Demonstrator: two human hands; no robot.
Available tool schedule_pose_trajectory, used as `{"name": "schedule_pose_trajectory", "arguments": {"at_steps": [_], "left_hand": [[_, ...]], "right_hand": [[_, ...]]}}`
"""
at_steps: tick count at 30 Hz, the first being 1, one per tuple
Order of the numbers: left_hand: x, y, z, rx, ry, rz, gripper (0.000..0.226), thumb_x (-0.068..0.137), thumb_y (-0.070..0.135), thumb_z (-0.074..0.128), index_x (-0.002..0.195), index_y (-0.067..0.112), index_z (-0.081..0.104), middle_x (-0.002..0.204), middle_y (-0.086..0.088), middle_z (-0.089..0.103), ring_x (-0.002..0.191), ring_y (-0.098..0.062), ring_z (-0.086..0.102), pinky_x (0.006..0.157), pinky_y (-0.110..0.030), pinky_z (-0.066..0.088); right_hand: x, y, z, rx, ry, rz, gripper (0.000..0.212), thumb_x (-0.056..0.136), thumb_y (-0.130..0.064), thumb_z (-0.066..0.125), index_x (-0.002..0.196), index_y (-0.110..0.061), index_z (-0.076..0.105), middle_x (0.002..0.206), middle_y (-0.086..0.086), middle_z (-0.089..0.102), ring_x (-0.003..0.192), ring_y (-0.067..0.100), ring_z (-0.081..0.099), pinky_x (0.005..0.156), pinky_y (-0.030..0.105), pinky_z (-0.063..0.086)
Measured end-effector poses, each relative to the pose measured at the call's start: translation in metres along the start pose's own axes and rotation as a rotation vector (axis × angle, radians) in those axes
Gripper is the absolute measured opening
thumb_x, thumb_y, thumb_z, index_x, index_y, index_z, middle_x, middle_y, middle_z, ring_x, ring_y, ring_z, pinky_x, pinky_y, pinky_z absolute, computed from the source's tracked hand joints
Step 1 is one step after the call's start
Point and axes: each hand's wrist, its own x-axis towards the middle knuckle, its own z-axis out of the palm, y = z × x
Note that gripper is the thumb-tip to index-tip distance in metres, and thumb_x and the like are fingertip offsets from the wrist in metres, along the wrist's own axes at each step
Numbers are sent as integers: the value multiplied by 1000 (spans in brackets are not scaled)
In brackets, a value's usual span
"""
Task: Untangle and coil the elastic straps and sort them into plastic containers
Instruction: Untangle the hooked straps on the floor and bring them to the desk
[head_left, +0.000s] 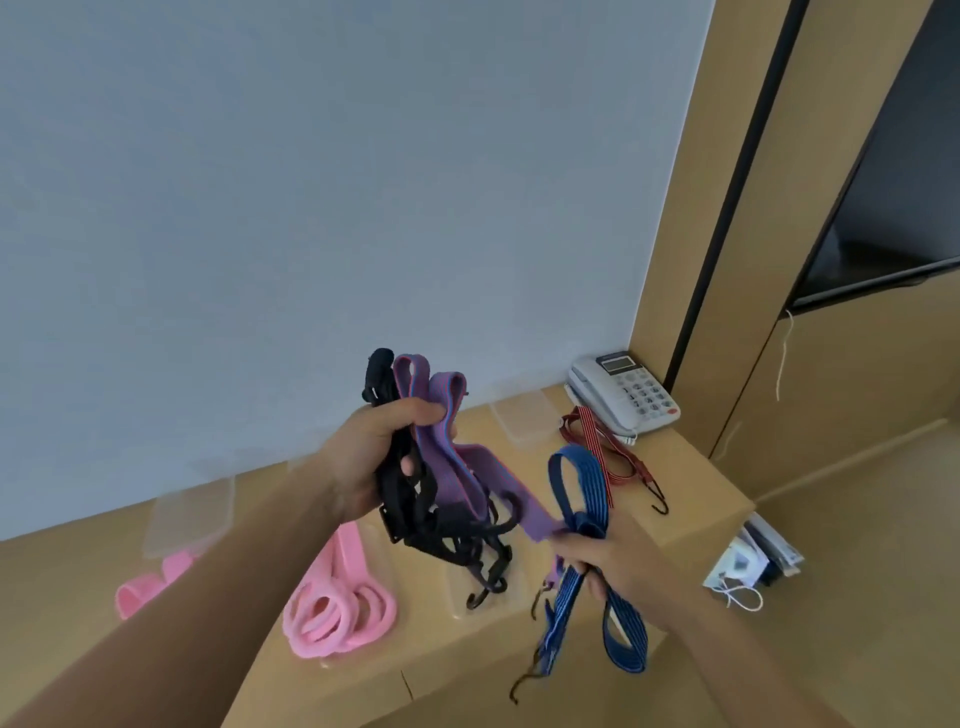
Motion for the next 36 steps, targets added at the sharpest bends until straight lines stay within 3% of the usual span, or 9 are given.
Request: {"name": "schedule_pose_trajectory", "arguments": {"at_steps": [3,5,8,14,19,23,27,31,36], "left_hand": [[22,-12,-4,85,4,-120,29,79,14,63,50,14,64,43,-8,49,35,-17,39,39,-19,35],[35,-23,5,112,-65,-154,15,78,11,66,63,12,68,56,-16,62,40,-19,42,40,-20,37],[55,-35,26,178,-144,-18,5,66,16,75,69,15,71,65,-17,60,44,-20,45,44,-22,40],[82,-45,40,116,-478,170,21,77,14,75,98,12,72,86,-17,65,62,-19,58,58,-22,49],[101,-54,54,176,-297,280,11,78,18,77,87,12,74,73,-12,68,57,-26,54,48,-25,44],[112,-64,54,-32,-90,82,21,67,22,77,81,8,71,55,-9,62,43,-20,51,45,-24,43],[125,-60,63,-137,-133,-73,11,65,24,75,67,14,73,47,-4,57,41,-19,53,46,-26,47],[142,-58,89,-172,-192,-92,12,74,24,70,79,15,76,62,-6,65,52,-20,62,53,-30,52],[171,-63,129,-147,-107,-95,16,71,28,73,83,19,77,69,-7,64,52,-17,55,54,-30,49]], "right_hand": [[17,-28,-23,34,52,-92,40,84,-22,71,51,-12,50,50,14,53,36,21,40,49,34,34],[29,-49,-31,-6,50,-129,39,79,-29,72,51,-13,49,46,11,47,37,21,40,51,34,37],[46,-80,-33,-97,-2,-171,37,78,-32,71,52,-15,49,41,-1,45,37,21,41,49,30,38],[68,-95,-35,-63,3,-134,35,81,-23,67,53,-13,50,40,-2,46,38,22,40,55,41,38],[81,-90,-47,4,-61,-82,28,79,-20,66,59,-6,52,45,-2,46,38,18,37,50,35,33],[98,-76,-67,38,6,-64,18,83,-20,71,90,-8,60,60,8,48,39,21,35,45,32,33],[118,-49,-74,-75,-60,-48,26,84,-30,77,103,-15,66,67,9,55,39,17,39,40,27,34],[134,-39,-90,-39,-147,-115,30,77,-31,81,104,-39,69,83,6,74,63,20,63,60,26,49],[149,-20,-121,-6,-64,-95,29,72,-27,79,101,-31,73,86,1,77,82,19,74,76,39,60]]}}
